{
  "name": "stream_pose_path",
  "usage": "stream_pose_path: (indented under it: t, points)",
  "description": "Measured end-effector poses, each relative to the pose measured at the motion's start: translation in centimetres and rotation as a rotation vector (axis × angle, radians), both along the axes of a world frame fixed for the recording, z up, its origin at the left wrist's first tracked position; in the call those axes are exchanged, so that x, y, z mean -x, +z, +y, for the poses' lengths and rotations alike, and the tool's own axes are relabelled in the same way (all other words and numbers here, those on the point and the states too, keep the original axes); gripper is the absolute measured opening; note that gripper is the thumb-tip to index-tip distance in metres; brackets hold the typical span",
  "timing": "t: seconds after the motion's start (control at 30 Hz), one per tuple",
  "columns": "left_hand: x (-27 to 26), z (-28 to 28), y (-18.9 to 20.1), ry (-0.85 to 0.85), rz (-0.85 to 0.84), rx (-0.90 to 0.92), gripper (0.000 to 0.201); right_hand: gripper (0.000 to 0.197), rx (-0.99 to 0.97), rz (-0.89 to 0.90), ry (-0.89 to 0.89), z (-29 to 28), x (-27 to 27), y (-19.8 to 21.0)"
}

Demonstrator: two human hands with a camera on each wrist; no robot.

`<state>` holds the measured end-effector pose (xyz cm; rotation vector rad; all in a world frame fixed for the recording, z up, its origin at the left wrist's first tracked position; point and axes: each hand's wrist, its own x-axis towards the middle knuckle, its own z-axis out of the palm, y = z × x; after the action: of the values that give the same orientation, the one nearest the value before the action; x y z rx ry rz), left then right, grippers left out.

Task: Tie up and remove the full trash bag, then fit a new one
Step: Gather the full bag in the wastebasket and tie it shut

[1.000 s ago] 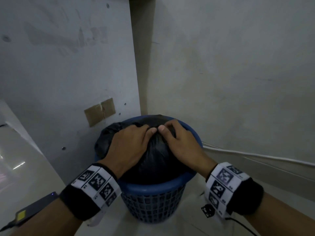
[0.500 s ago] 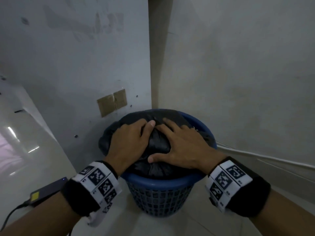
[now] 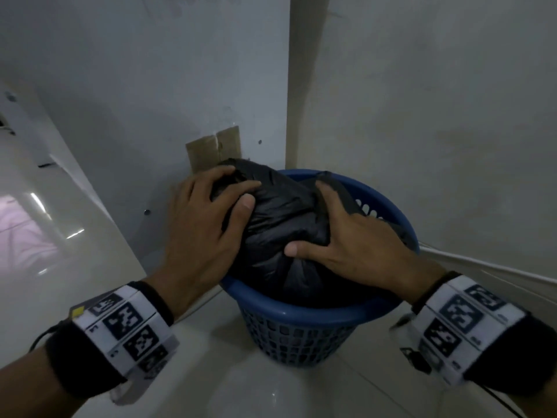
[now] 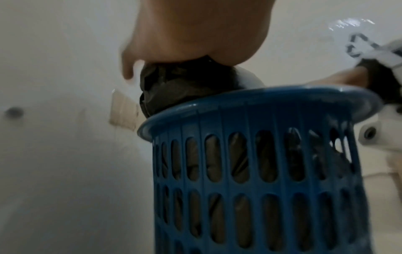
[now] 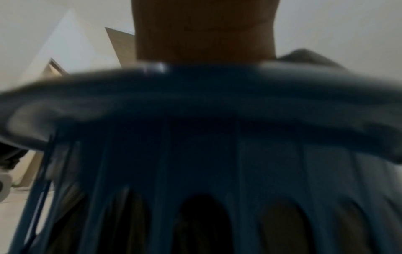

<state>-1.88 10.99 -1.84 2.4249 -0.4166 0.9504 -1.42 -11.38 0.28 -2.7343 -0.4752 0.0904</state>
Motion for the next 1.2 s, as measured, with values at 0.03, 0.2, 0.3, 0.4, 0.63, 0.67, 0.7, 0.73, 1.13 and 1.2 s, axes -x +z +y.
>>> stream_pose_path:
  t: [0.03,0.2,0.3,0.4,0.63,0.67,0.7,0.73,1.13,1.2]
  points:
    - [0.0,0.2,-0.4,-0.041,0.068,0.091,0.044,0.113,0.016,0.031,0.014,0.2,0.2,0.3]
    - [-0.5,-0.1,-2.6,-0.137,0.239,0.178,0.041,0.113,0.082,-0.027,0.042,1.9,0.3,1.3]
    - [-1.1,-0.3,-3.4,-0.147,0.235,0.071,0.036,0.114,0.120,-0.106,0.058,2.7,0.1,0.8]
    - [-1.6,-0.3,-3.1,-0.098,0.182,0.059,0.038,0.116,0.091,-0.047,-0.002,2.8,-0.4,0.2]
    - [1.2,-1.0,1.2,-0.002,0.454,0.513,0.065,0.106,-0.150,0.272,-0.114,2.5,-2.8,1.0]
    - [1.5,-1.2,2.1,0.046,0.552,0.670,0.077,0.108,-0.173,0.309,-0.125,2.6,-3.0,1.4]
    - [1.6,-1.5,3.2,0.123,0.671,0.843,0.090,0.104,-0.172,0.344,-0.136,2.6,-3.2,1.7]
    - [1.8,-1.7,4.2,0.216,0.817,1.005,0.101,0.094,-0.148,0.392,-0.143,2.9,-3.2,2.2]
    - [0.7,-3.6,8.4,-0.070,1.617,1.702,0.074,0.034,-0.263,0.532,-0.336,2.6,-5.0,4.0]
    - [0.8,-4.1,7.8,-0.147,1.514,1.787,0.069,0.033,-0.294,0.551,-0.362,1.9,-5.4,3.7]
